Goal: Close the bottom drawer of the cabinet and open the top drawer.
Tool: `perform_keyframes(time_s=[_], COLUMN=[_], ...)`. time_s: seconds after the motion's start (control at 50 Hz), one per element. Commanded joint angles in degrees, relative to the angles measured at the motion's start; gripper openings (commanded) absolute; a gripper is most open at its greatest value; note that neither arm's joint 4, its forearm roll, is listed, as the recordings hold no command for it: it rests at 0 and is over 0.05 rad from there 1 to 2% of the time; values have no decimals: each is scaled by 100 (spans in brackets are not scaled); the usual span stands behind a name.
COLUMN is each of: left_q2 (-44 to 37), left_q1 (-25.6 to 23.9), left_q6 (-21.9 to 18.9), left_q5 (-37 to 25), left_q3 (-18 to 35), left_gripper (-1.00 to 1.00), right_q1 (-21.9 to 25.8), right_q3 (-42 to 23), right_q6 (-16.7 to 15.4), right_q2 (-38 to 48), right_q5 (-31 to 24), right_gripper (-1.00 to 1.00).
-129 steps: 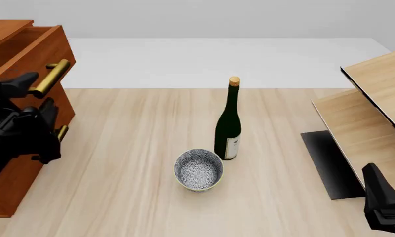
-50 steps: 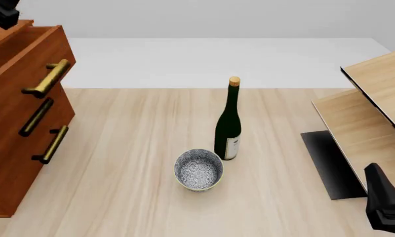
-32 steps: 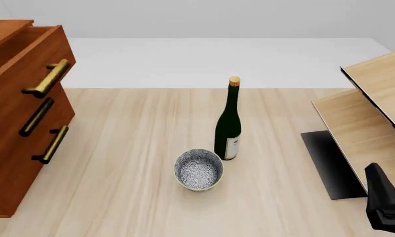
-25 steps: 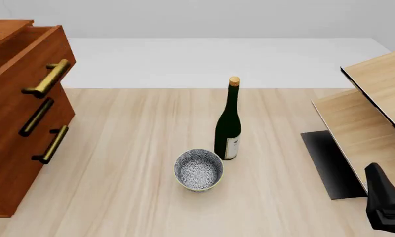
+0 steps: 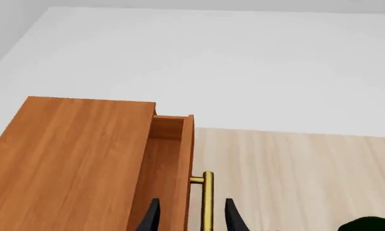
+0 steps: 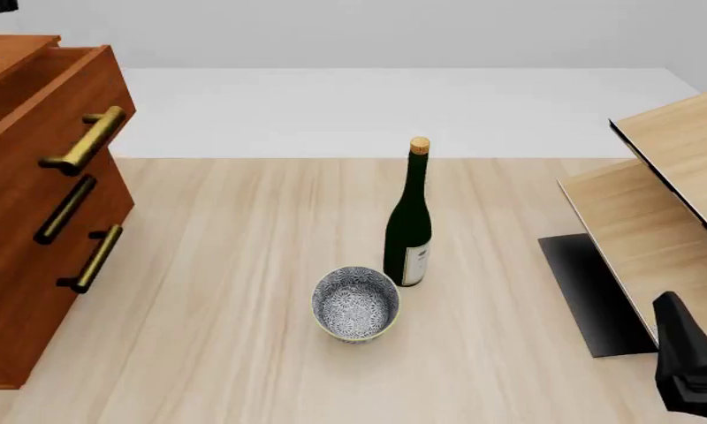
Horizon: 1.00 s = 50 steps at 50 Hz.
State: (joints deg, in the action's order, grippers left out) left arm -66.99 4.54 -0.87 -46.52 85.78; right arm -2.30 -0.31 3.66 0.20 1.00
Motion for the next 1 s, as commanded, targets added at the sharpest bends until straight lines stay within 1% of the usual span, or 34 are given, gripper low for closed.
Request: perform_keyframes(time_s=[0.02, 0.08, 0.18, 0.42, 0.72, 1.0], left_q2=[-65, -84, -48, -30, 90, 170], left_q1=[202, 148, 180, 156, 269, 248], left_q6=[341, 456, 501, 770, 869, 1038], left_q5=[85, 81, 113, 217, 352, 469], left_q3=[-304, -363, -459, -792, -1169, -1559], left_gripper=[100, 100, 100, 100, 100, 100], right_q1=[0, 4, 9, 5, 29, 47], right_q3=[0, 1, 1, -4, -8, -5], right_q6=[-13, -18, -27, -51, -84, -130], right_q2=[-6, -6, -7, -8, 16, -6], right_q5=[-6, -6, -6, -6, 11, -11], right_gripper=[100, 100, 100, 100, 100, 100])
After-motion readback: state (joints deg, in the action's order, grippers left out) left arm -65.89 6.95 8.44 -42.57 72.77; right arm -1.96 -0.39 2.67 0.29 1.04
